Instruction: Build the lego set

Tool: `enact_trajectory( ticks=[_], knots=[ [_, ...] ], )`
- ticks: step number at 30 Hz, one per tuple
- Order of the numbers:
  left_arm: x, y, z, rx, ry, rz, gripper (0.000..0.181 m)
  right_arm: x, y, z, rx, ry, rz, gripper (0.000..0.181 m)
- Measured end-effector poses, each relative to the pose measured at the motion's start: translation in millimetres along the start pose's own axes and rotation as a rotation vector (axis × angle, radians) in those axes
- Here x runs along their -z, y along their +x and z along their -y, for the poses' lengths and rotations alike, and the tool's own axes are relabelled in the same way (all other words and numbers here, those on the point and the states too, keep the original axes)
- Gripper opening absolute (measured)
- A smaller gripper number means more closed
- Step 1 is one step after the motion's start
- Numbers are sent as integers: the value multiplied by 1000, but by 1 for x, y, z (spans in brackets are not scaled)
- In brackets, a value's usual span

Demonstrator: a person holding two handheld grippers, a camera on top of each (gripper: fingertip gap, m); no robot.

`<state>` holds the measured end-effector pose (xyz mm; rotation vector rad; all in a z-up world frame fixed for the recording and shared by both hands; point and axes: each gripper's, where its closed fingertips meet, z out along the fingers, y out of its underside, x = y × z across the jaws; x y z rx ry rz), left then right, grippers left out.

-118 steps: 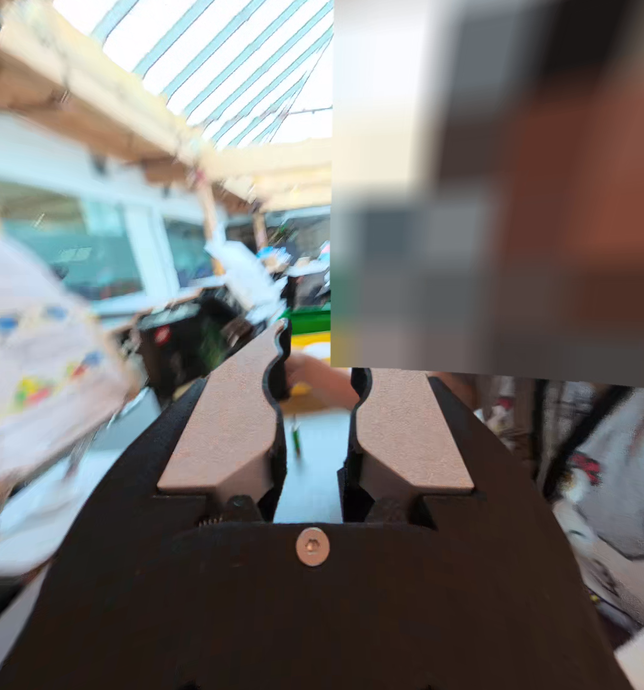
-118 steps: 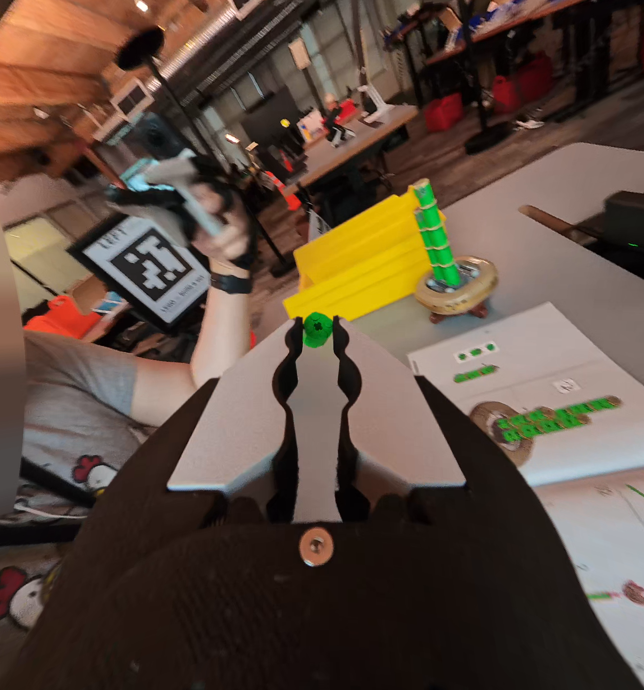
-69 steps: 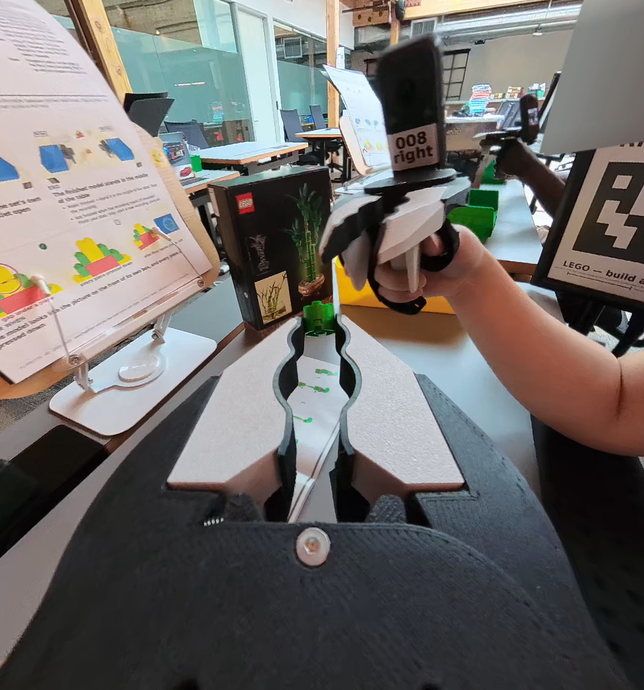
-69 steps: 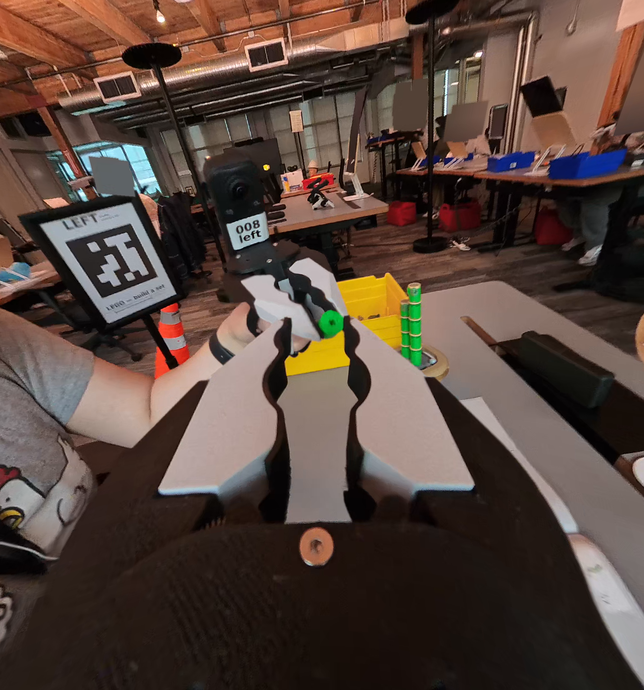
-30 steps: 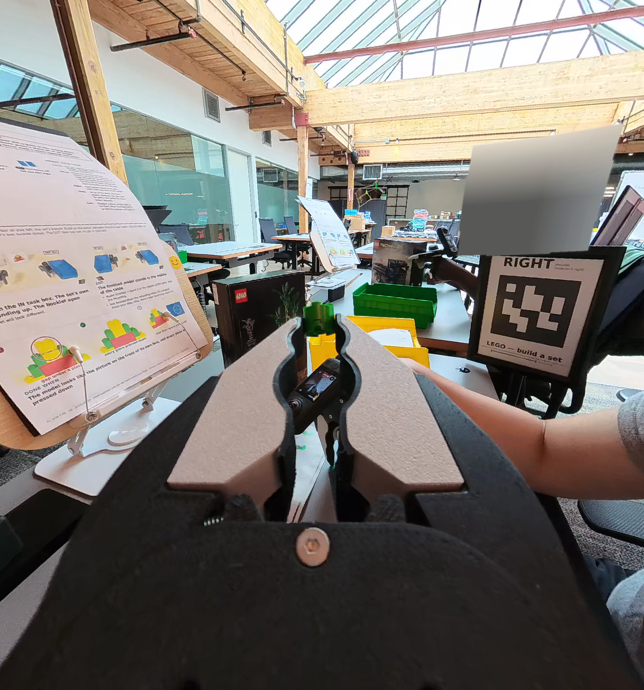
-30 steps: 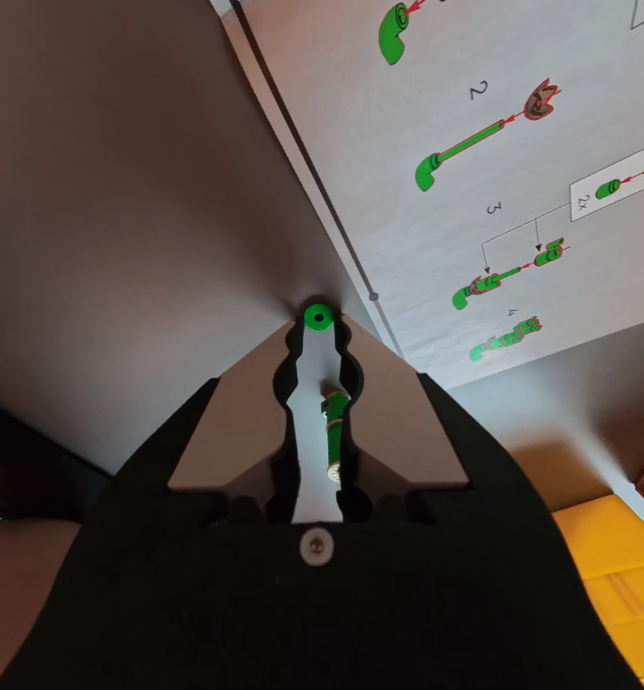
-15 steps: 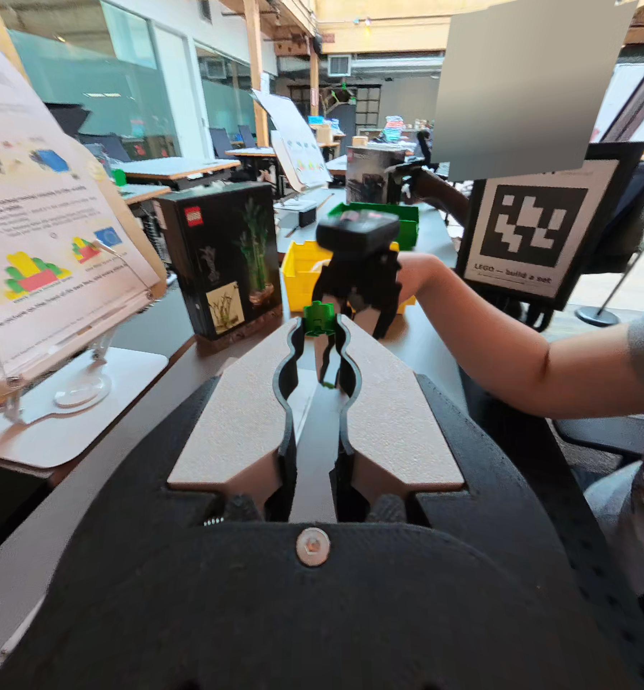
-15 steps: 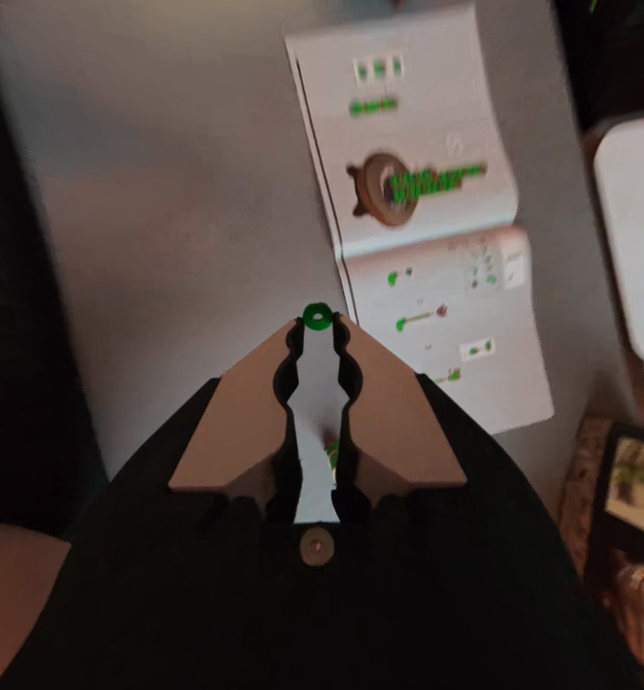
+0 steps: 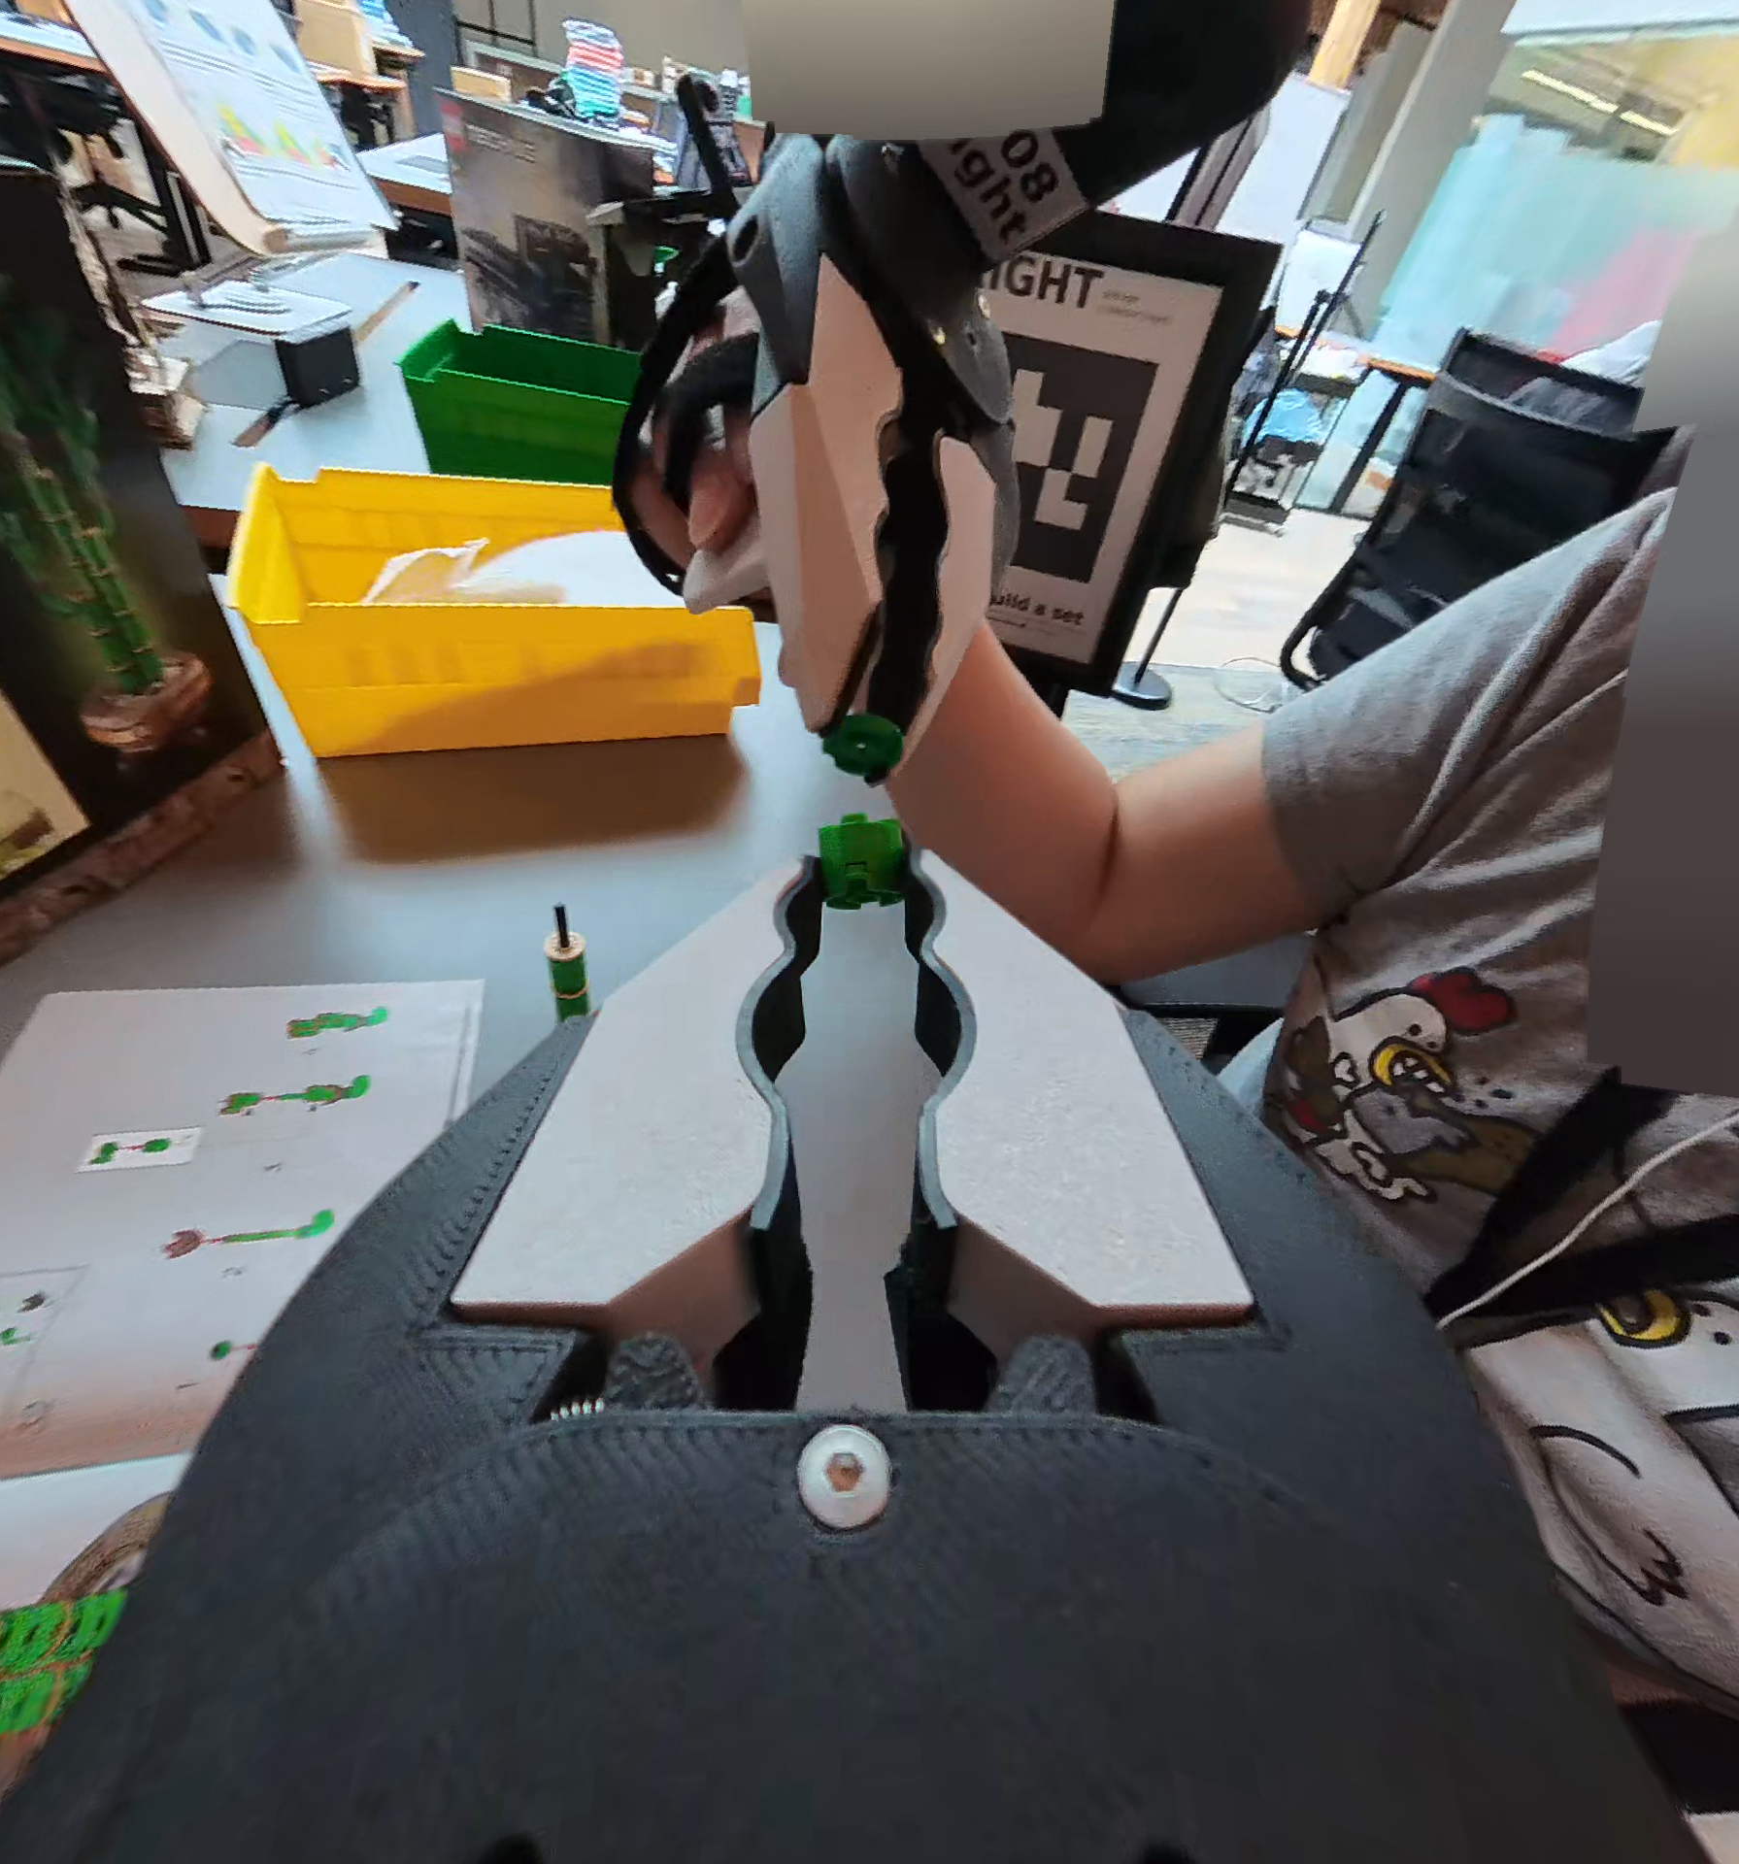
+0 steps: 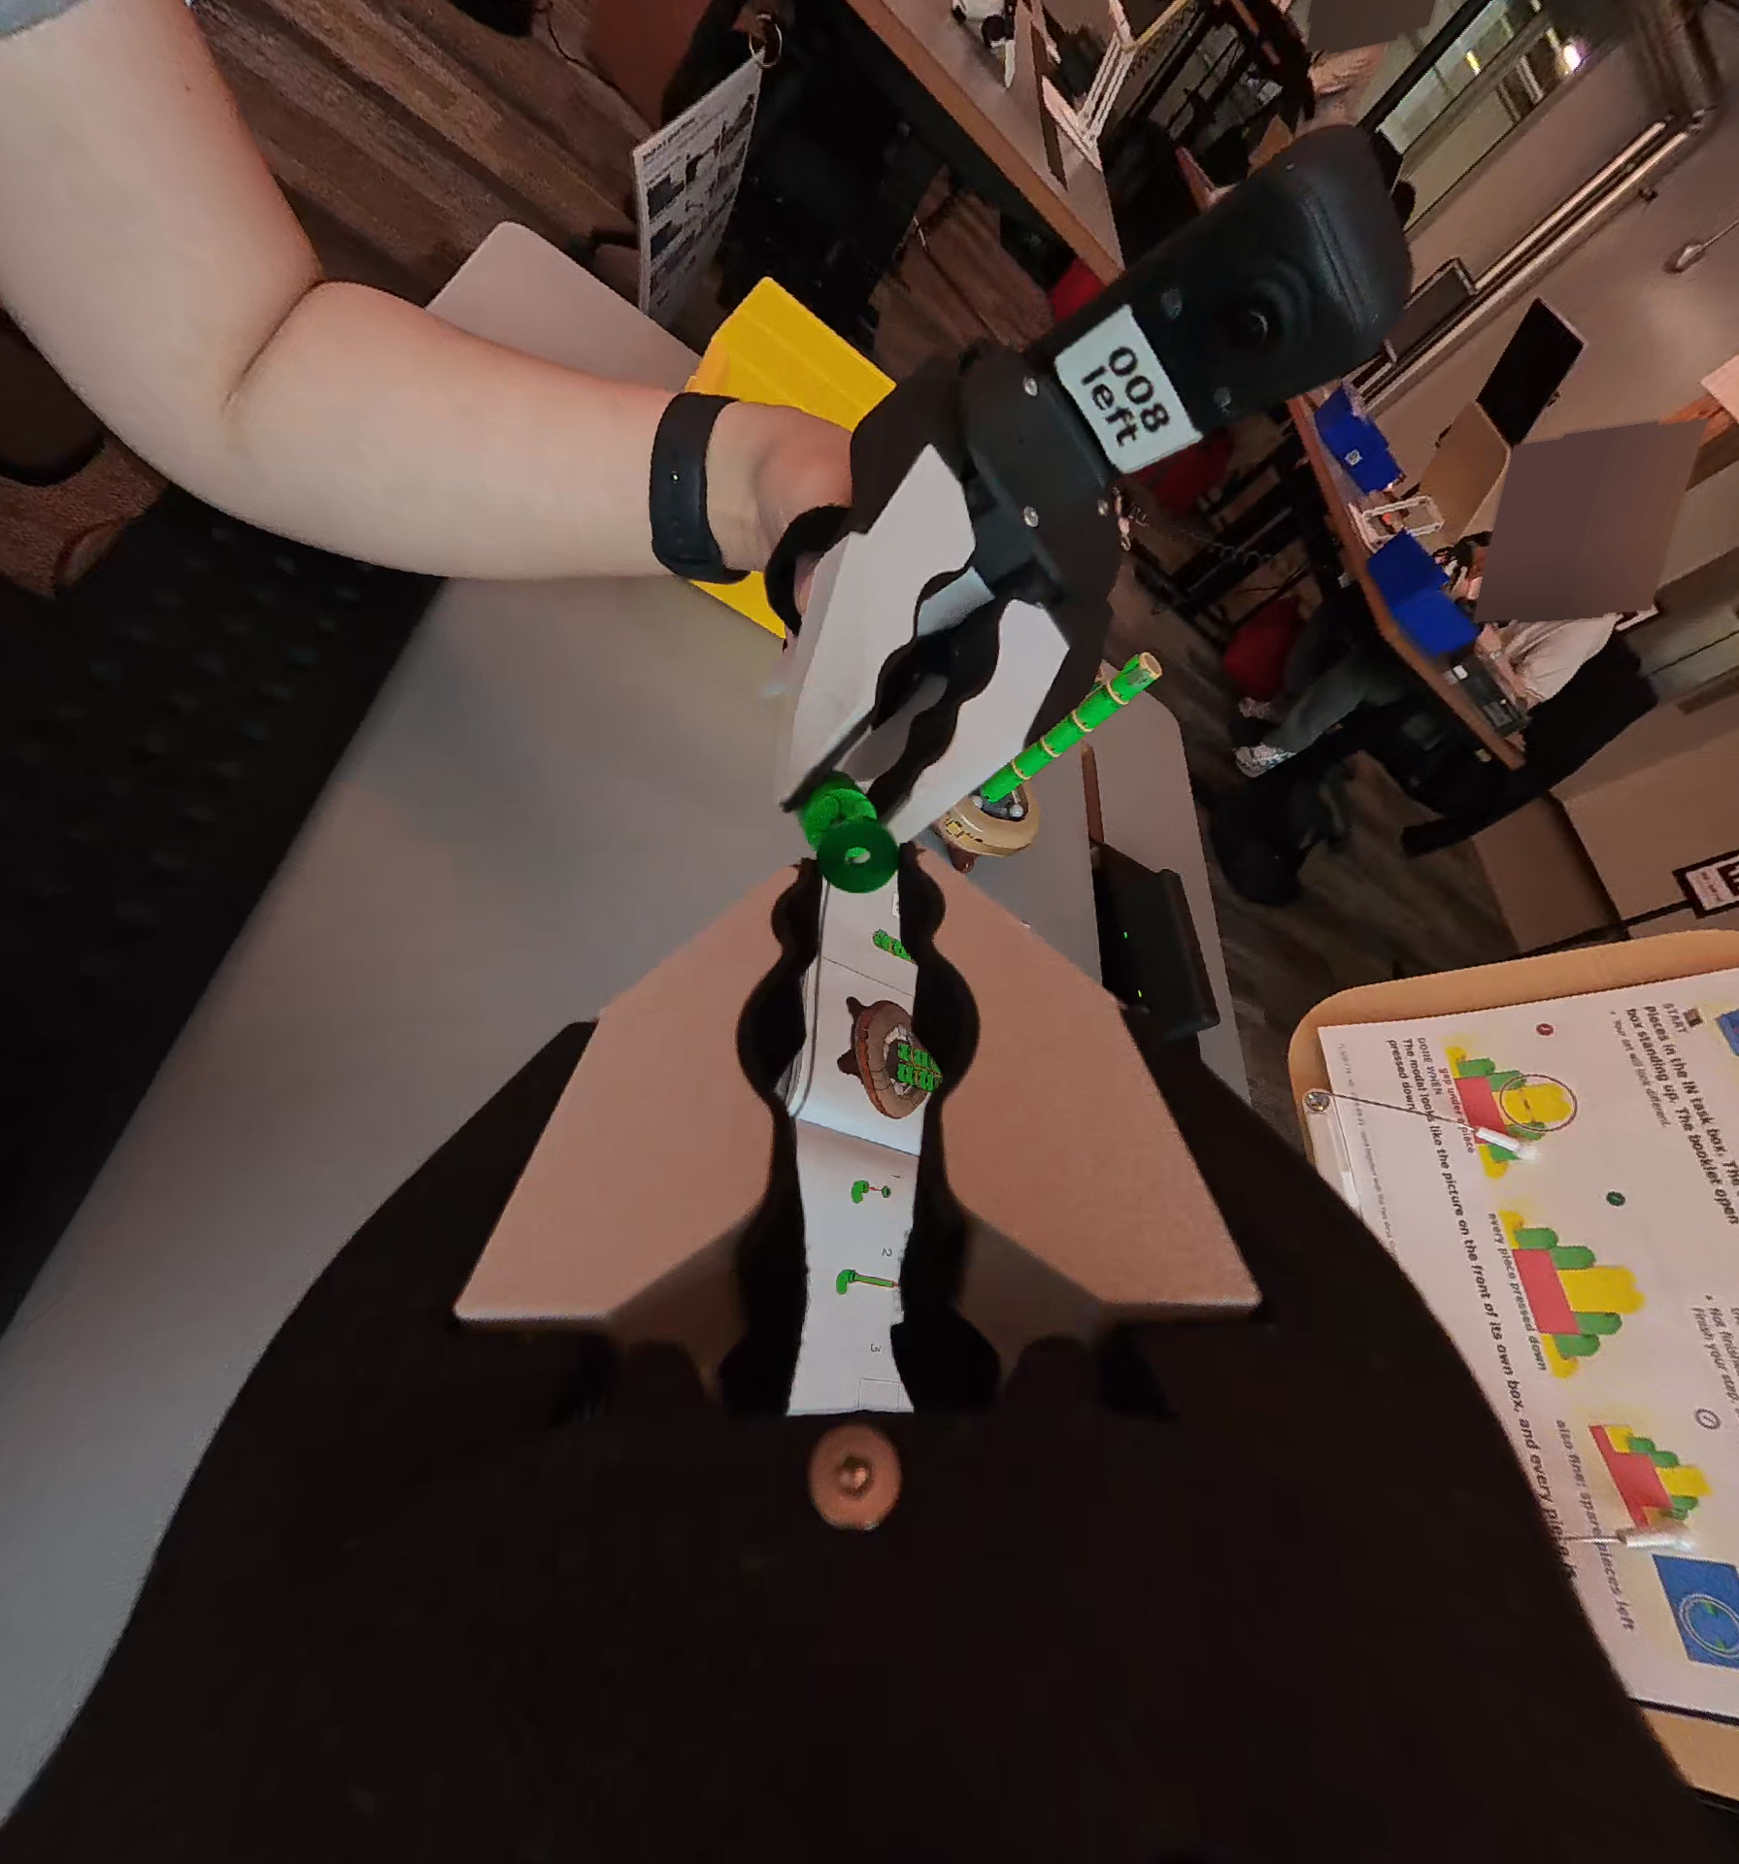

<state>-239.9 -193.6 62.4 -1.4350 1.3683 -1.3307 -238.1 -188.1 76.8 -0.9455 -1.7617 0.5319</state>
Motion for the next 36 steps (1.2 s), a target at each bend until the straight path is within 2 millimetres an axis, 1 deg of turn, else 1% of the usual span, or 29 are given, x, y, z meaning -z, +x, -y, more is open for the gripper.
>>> enact_trajectory(
  ticks=[6,11,17,19,22,27,31,36],
  knots=[
    [-8,8,-6,5,-45,-41,14,0,-11,1,-13,12,73,15],
    [-7,17,-5,95,-36,-140,14,-3,-19,2,-7,17,123,15],
    [-7,16,-6,193,-29,-190,14,-7,-25,4,-12,25,163,15],
    [-6,20,-5,240,-14,-245,14,-9,-24,2,-20,19,162,15],
    [-8,16,-11,276,-34,-252,14,-9,-24,4,-22,35,163,15],
    [-10,22,-9,301,-18,-319,14,-8,-27,5,-32,51,188,15],
    [-11,20,-10,342,-16,-332,14,-8,-28,3,-39,48,196,15],
    [-7,19,-7,404,8,-362,14,-10,-25,5,-48,68,189,15]
  ],
)
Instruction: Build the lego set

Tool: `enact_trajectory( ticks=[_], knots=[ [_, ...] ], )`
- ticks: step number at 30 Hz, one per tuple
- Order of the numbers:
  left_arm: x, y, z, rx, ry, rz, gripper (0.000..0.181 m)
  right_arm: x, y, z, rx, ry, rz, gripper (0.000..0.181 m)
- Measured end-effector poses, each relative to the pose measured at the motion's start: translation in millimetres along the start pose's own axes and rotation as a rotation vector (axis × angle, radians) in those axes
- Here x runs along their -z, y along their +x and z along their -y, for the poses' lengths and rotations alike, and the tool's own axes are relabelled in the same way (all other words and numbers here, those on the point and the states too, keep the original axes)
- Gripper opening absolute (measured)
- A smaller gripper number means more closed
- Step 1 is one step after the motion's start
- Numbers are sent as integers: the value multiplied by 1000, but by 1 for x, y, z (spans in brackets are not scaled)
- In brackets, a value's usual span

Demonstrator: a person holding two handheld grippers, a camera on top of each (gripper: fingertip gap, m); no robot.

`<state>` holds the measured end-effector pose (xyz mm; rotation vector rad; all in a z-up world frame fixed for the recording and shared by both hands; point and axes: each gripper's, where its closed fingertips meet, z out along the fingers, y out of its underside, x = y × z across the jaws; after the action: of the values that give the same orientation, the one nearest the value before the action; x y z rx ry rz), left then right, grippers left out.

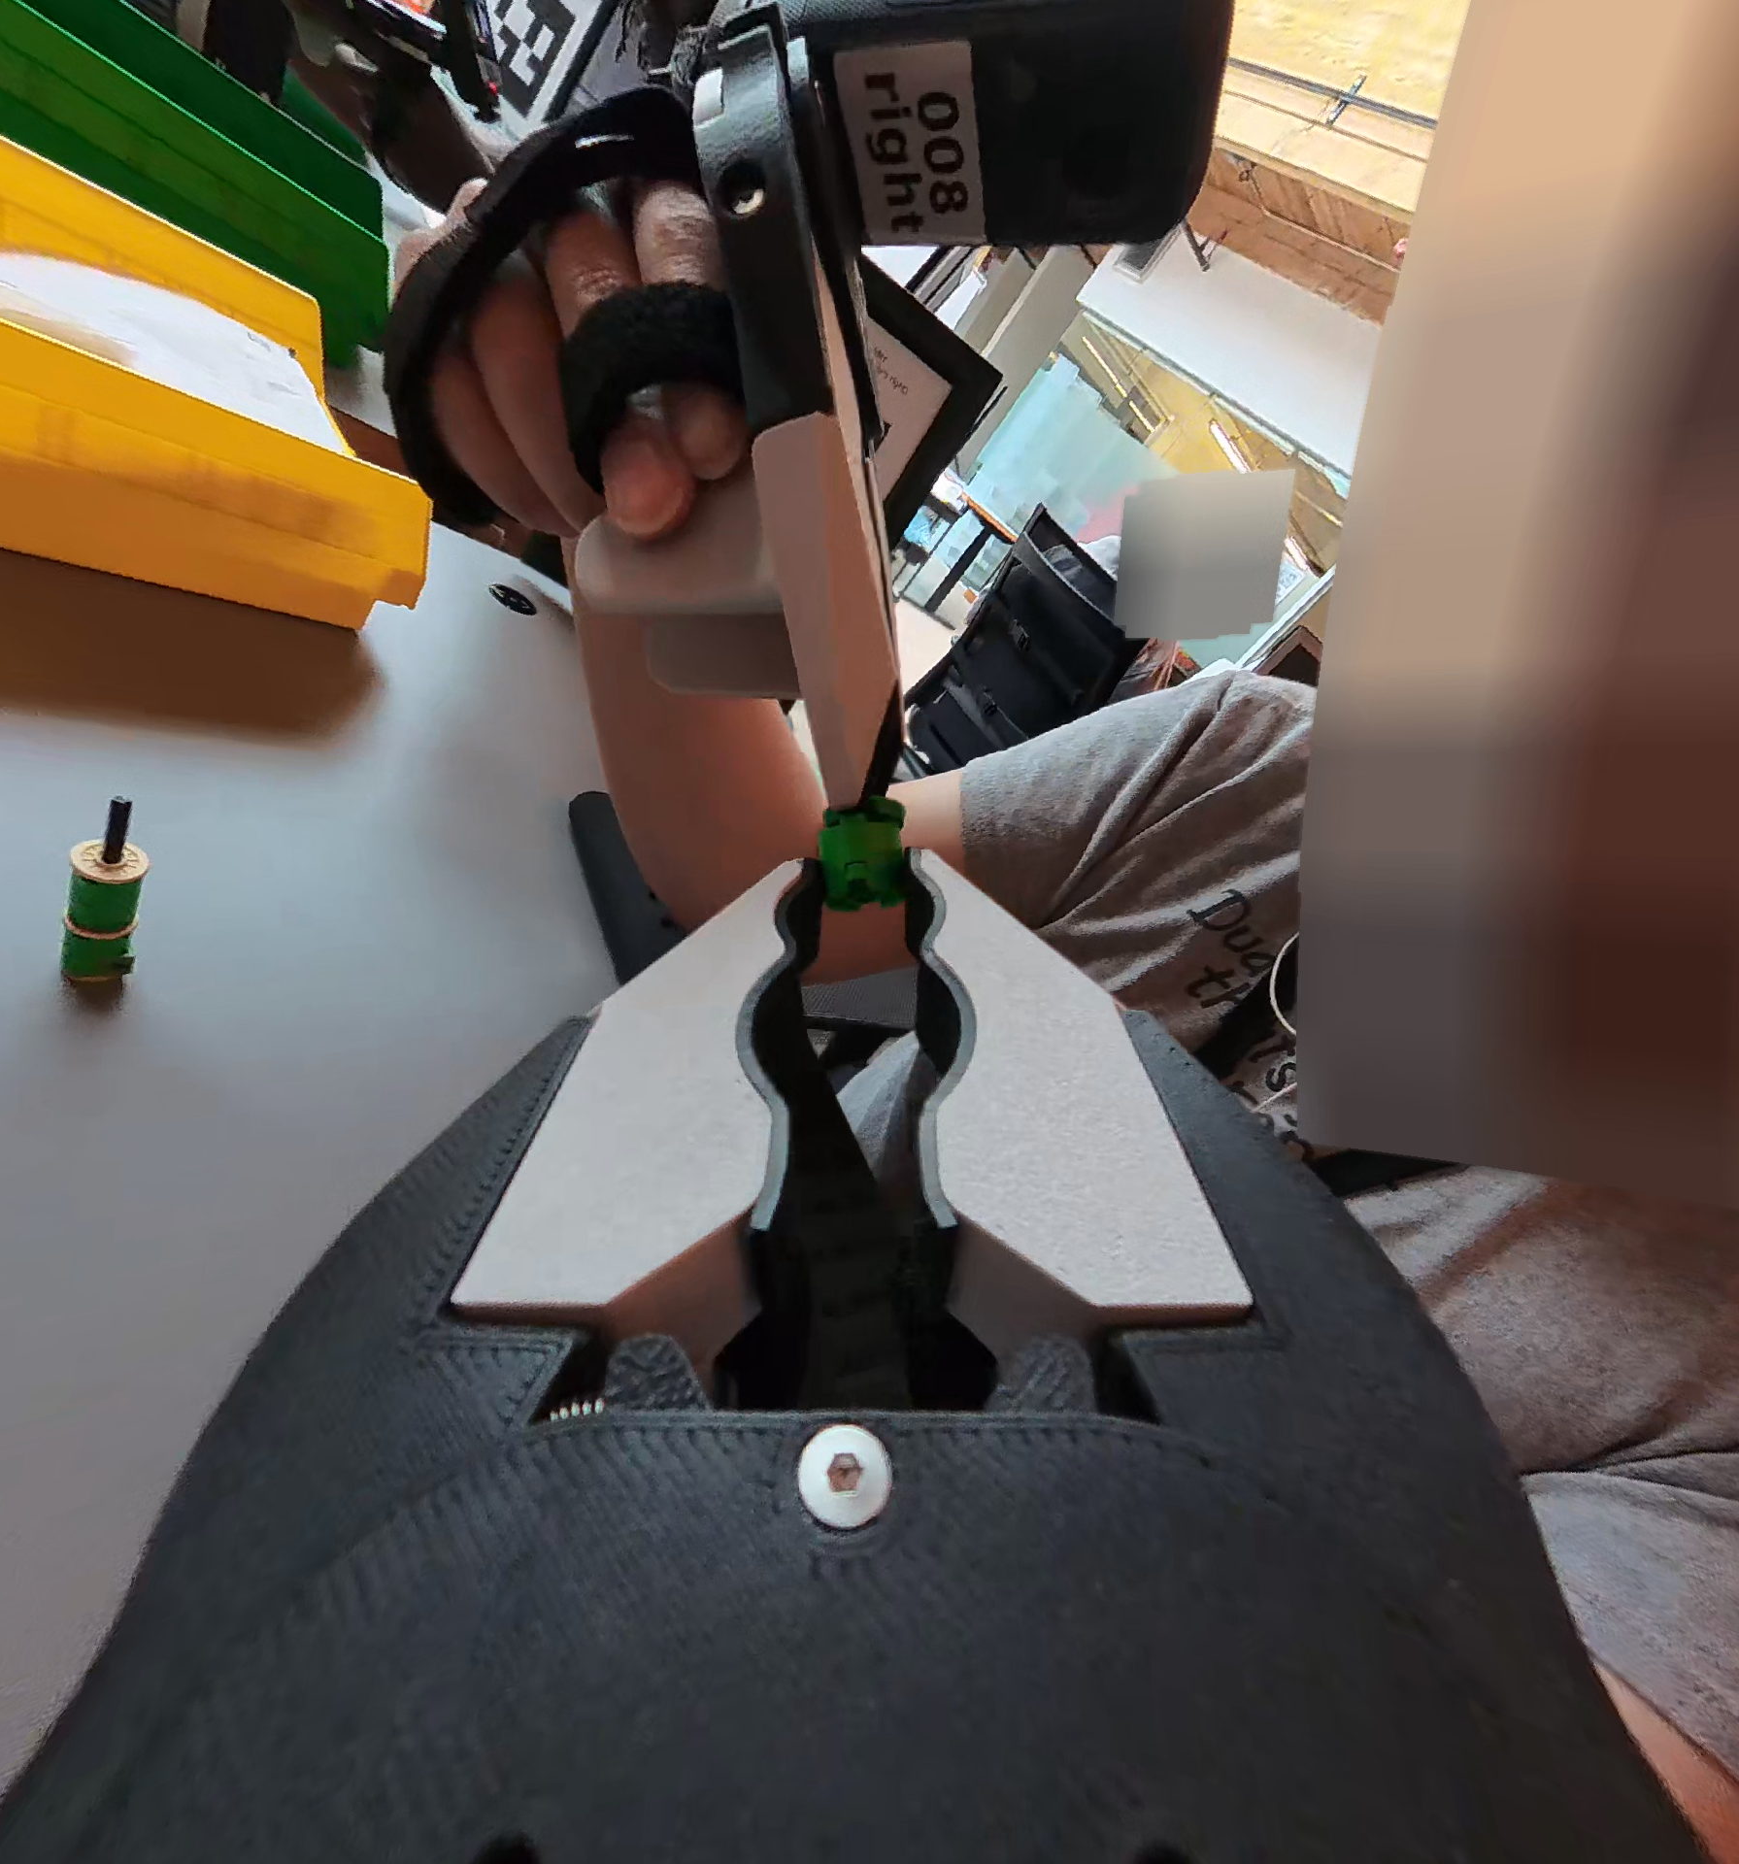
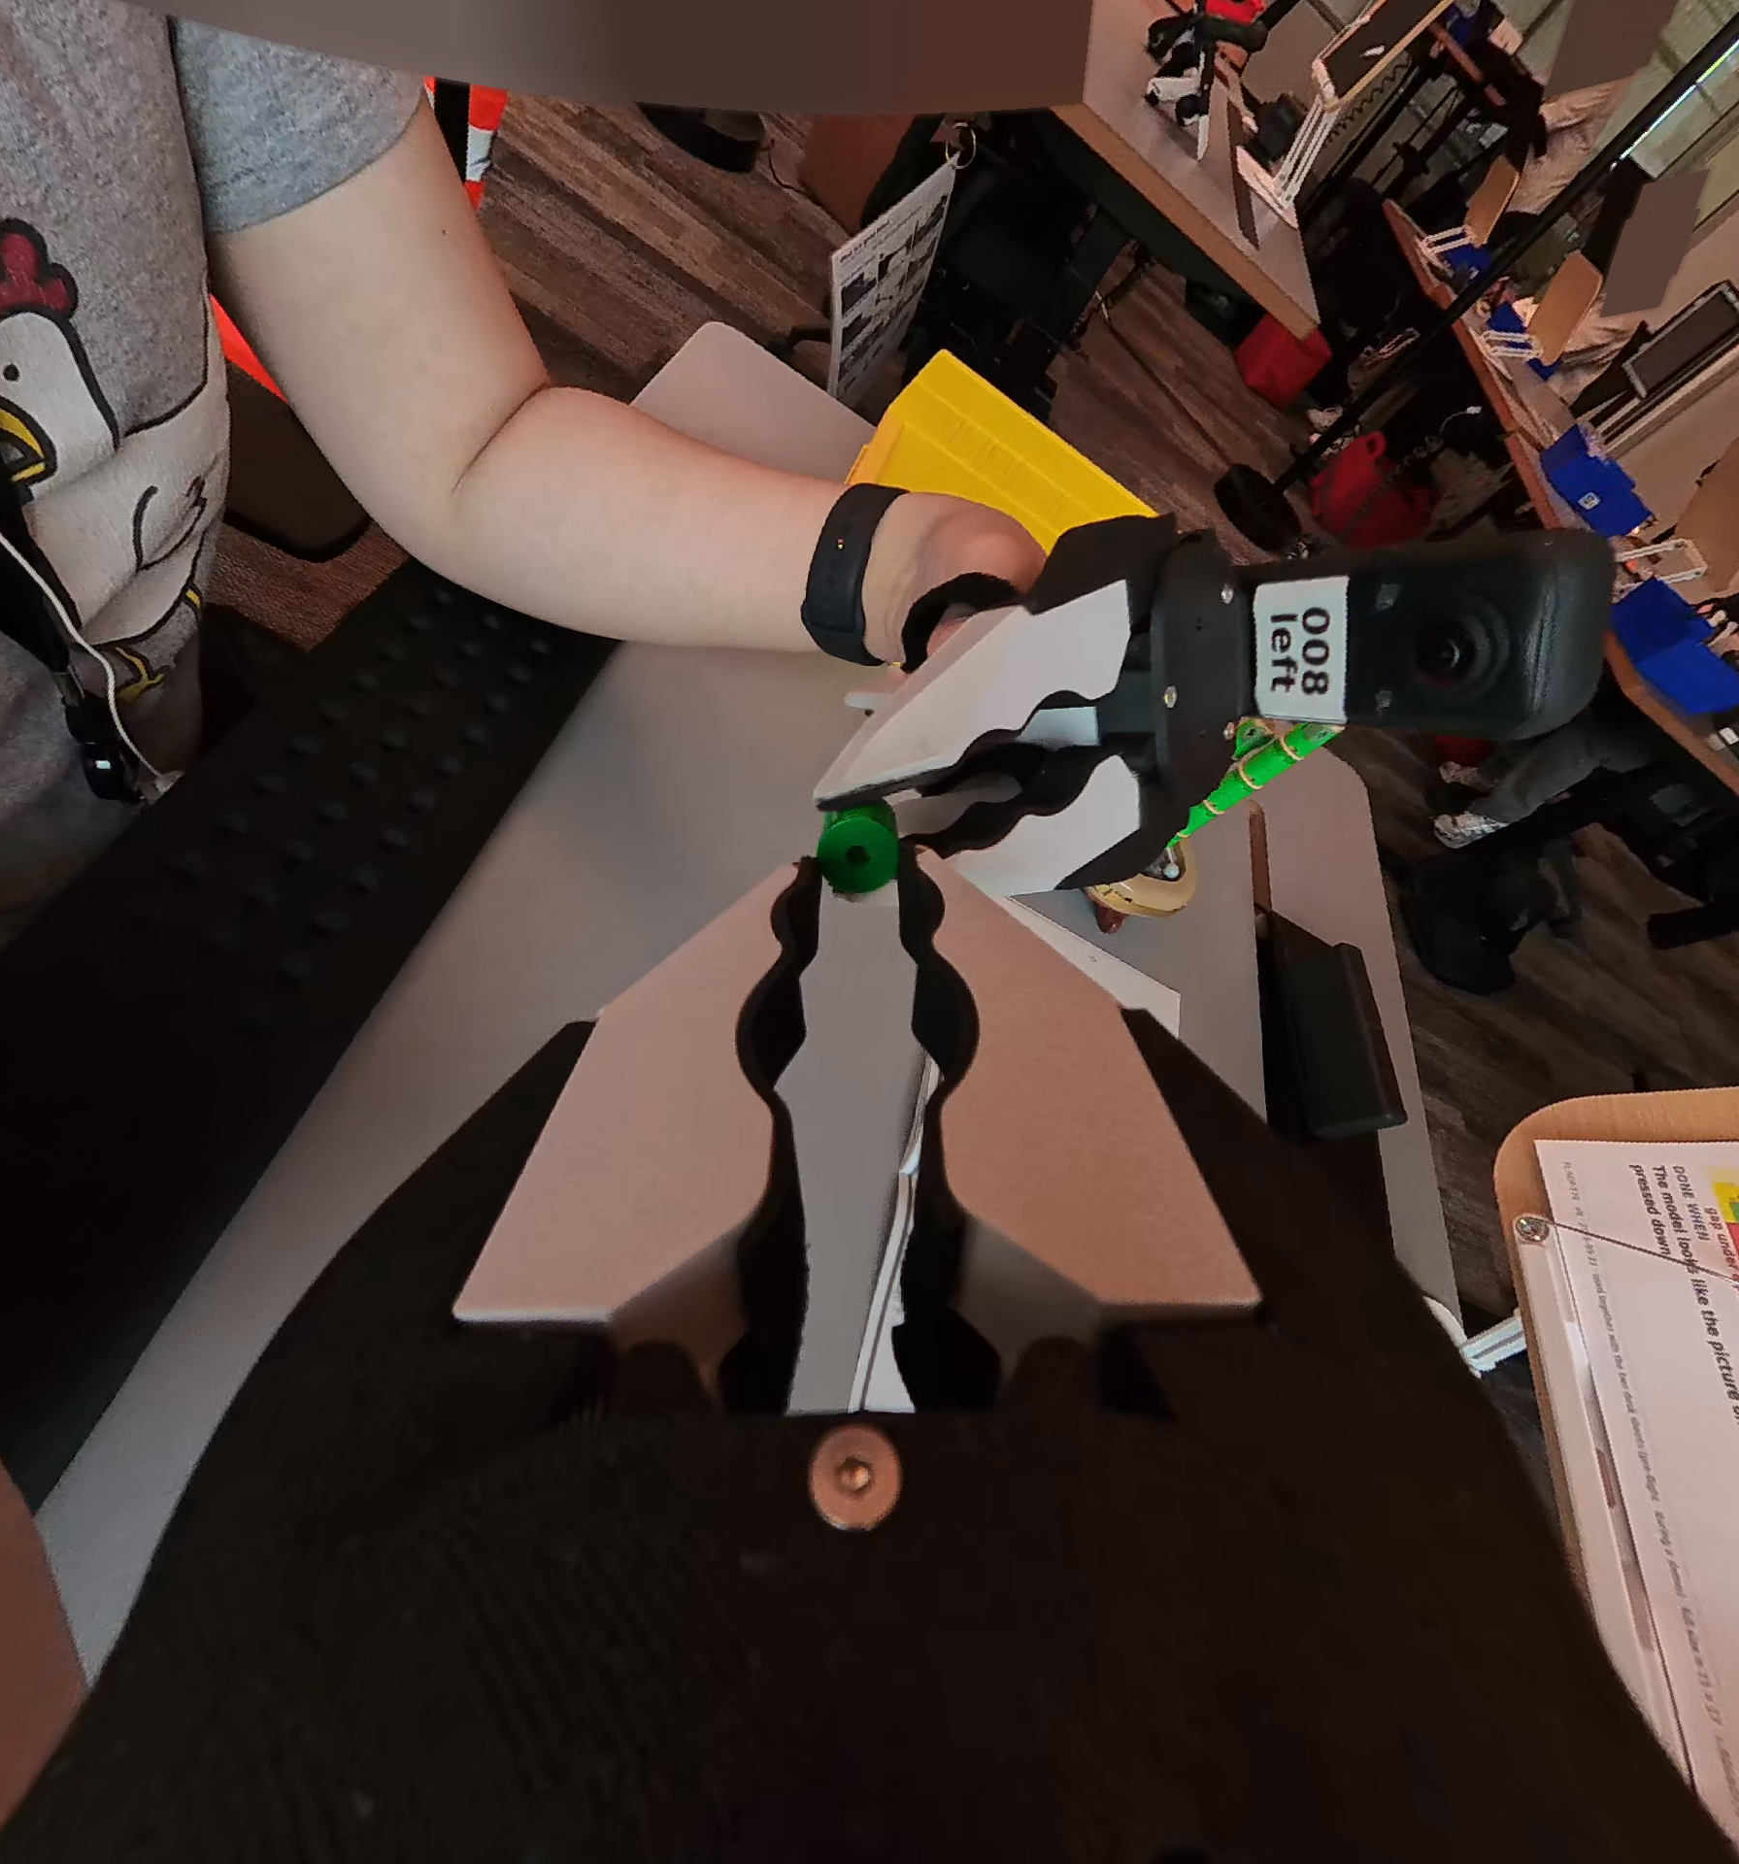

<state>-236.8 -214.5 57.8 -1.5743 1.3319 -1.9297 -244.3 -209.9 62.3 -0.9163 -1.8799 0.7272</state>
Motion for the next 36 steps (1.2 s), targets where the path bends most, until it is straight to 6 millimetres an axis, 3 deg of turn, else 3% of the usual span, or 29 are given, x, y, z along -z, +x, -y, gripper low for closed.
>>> enact_trajectory(
  ticks=[36],
  knots=[
    [5,5,1,15,20,-73,14,-10,3,6,-4,4,-8,16]
  ],
)
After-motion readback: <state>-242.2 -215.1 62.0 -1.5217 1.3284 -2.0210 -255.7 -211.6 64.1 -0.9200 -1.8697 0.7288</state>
